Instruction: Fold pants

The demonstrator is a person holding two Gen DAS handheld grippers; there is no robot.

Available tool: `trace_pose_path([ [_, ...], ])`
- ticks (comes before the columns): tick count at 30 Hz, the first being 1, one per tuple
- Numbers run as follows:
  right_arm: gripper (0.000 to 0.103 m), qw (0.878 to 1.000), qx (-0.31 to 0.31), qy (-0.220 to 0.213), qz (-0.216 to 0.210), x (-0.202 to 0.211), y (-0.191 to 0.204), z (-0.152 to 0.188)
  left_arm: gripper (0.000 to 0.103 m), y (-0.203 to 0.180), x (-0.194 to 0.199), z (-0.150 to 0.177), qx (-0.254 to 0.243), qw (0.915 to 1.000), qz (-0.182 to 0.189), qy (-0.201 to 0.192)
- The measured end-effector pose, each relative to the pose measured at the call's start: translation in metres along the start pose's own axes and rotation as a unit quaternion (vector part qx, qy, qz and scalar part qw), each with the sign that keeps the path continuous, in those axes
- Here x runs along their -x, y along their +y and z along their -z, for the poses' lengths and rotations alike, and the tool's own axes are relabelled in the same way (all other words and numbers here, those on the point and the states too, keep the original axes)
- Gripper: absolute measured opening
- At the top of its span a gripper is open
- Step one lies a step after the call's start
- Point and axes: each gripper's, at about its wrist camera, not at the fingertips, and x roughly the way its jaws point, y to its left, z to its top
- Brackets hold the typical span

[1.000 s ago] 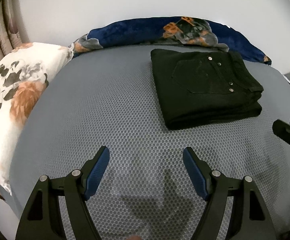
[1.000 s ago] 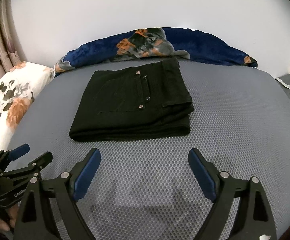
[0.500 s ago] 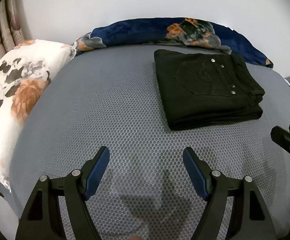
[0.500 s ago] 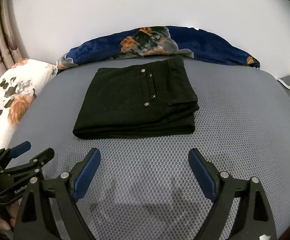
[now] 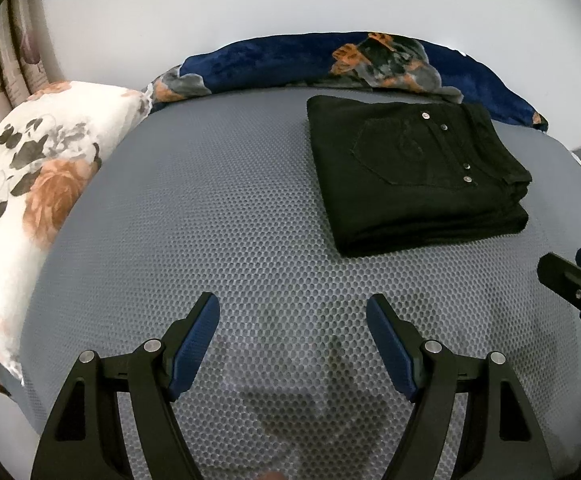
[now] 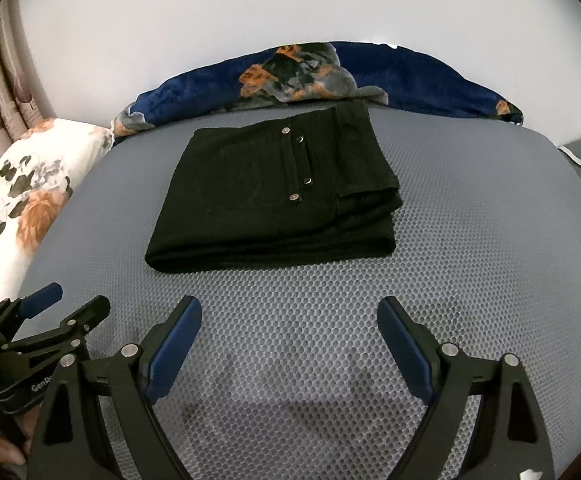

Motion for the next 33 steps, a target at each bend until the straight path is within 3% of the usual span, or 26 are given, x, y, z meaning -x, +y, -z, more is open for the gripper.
trace_pose_path([
  [22,0.088,1.000,-0.005,0.014,0.020,-0.007,-0.006,0.004,0.076,-0.011,0.002,0.004,-0.018,0.9998,0.001,-0.002],
  [33,0.088,1.000,-0.006,0.017,0.018,-0.009,-0.005,0.005,0.076,-0.013,0.003,0.004,-0.033,0.9992,-0.016,-0.017],
])
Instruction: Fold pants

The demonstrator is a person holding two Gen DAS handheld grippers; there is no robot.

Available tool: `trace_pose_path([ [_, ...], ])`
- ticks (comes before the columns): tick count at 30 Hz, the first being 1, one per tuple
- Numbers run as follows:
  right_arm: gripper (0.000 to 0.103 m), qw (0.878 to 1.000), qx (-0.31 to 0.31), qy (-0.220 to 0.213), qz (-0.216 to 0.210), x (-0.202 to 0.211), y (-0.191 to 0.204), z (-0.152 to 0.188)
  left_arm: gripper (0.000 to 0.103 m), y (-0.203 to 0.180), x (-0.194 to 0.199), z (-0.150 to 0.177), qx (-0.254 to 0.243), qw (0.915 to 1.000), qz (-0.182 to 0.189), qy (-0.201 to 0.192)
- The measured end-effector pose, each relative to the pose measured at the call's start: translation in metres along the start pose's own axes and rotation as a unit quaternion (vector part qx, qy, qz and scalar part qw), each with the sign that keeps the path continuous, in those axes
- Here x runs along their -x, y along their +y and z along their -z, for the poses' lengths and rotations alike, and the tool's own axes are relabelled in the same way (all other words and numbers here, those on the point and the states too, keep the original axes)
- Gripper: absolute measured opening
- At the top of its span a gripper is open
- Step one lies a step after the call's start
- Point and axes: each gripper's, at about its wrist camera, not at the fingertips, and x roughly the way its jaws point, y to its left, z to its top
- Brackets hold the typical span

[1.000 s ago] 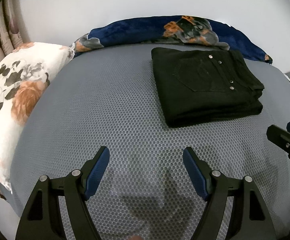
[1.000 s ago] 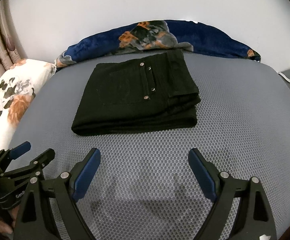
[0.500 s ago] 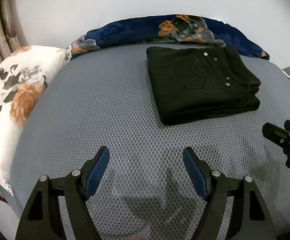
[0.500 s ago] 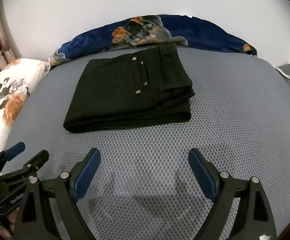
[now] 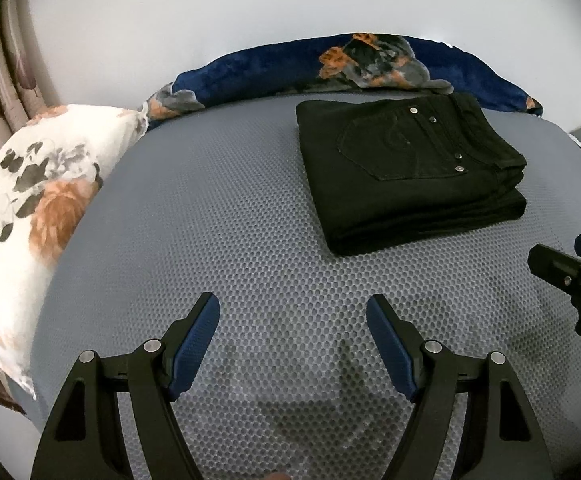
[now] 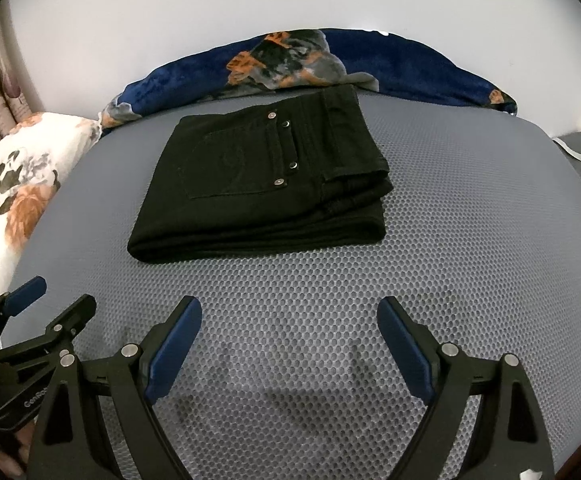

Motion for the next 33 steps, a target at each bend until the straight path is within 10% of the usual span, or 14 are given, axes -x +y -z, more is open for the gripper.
trace_pose_path([
  [33,0.088,1.000,-0.005,0.023,-0.013,-0.011,0.003,0.006,0.076,0.000,-0.002,0.001,0.006,0.9999,0.005,0.012],
])
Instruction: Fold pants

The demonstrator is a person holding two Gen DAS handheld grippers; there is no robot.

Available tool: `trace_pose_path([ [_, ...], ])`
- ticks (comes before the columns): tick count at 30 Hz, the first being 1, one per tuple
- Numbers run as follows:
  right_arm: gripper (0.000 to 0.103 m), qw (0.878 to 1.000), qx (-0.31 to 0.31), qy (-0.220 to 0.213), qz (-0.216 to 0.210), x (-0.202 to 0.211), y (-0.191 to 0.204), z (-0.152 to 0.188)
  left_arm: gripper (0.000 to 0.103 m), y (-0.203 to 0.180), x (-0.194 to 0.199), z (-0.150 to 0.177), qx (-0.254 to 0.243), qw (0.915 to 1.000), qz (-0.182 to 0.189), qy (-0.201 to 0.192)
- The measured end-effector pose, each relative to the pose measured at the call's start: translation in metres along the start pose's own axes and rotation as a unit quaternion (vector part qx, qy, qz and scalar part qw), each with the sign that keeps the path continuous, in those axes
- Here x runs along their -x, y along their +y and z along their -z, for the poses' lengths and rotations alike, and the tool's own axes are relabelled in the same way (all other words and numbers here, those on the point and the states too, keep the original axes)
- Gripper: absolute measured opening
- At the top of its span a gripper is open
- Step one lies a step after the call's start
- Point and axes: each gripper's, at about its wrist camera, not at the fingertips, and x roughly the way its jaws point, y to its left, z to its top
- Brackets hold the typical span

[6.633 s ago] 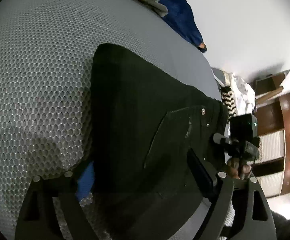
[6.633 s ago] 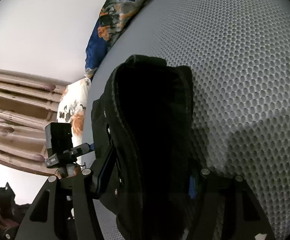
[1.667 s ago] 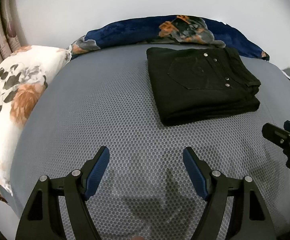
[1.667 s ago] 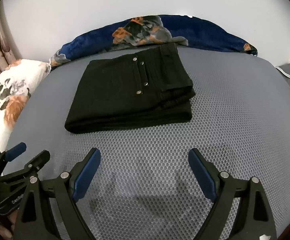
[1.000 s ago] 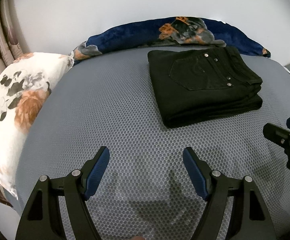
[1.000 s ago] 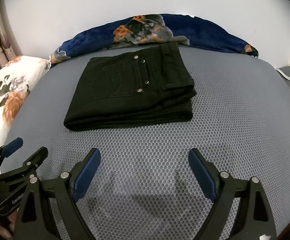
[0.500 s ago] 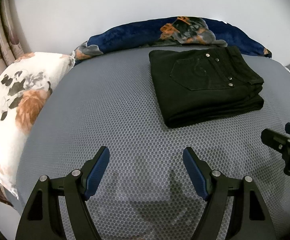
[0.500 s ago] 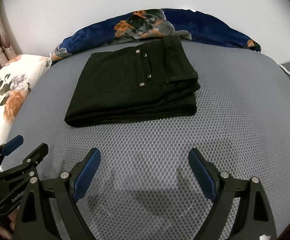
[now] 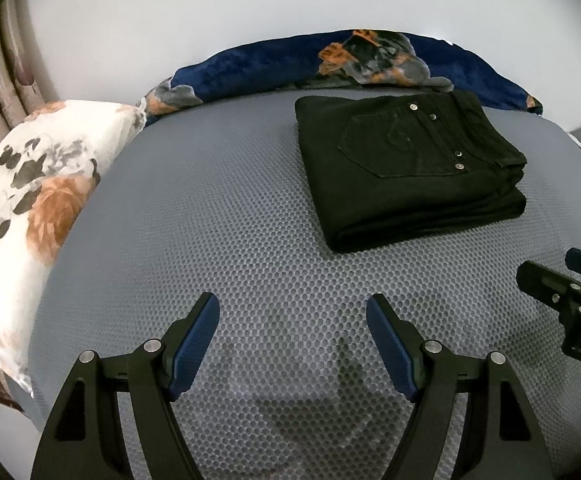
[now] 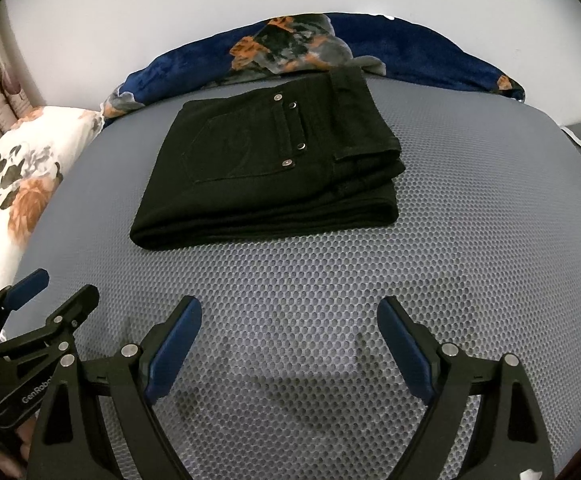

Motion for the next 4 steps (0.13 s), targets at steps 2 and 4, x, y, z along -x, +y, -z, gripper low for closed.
trace_pose_path([
  [2,0.088,1.000,0.000,0.001,-0.001,-0.0004,0.0007,0.0002,0.076,0.0012,-0.0014,0.0002,0.005,1.0000,0.005,0.007],
  [4,0.088,1.000,0.002,0.001,0.000,-0.0005,0.0022,0.0002,0.076,0.0031,-0.0027,0.0002,0.013,0.9998,0.011,0.014],
])
